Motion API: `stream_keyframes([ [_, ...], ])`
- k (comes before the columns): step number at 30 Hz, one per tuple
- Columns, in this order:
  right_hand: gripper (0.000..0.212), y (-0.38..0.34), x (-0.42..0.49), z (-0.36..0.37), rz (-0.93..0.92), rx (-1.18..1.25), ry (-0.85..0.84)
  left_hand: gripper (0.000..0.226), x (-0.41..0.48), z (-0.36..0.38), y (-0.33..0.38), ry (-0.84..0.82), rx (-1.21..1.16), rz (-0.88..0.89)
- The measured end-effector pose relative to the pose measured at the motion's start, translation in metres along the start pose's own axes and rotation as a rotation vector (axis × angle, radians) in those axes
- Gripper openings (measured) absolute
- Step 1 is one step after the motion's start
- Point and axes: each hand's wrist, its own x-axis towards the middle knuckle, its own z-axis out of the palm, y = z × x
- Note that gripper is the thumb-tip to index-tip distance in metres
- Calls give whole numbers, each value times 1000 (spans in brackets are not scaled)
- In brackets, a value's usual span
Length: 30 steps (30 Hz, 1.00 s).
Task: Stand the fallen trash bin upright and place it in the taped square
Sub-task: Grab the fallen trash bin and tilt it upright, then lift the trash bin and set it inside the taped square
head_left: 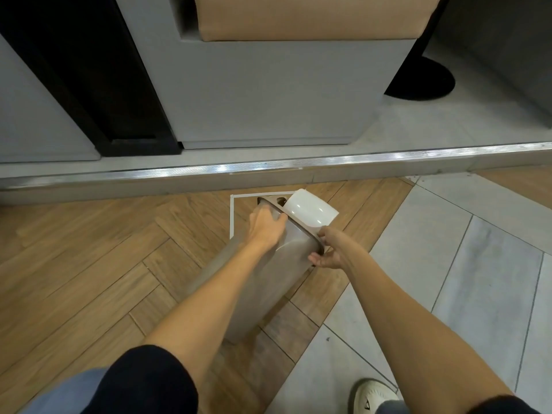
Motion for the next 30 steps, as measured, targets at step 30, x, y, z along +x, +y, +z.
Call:
stream_keyframes([
  [30,81,-13,-68,8,-663,21,-195,104,-40,-44,-52,95,-414,40],
])
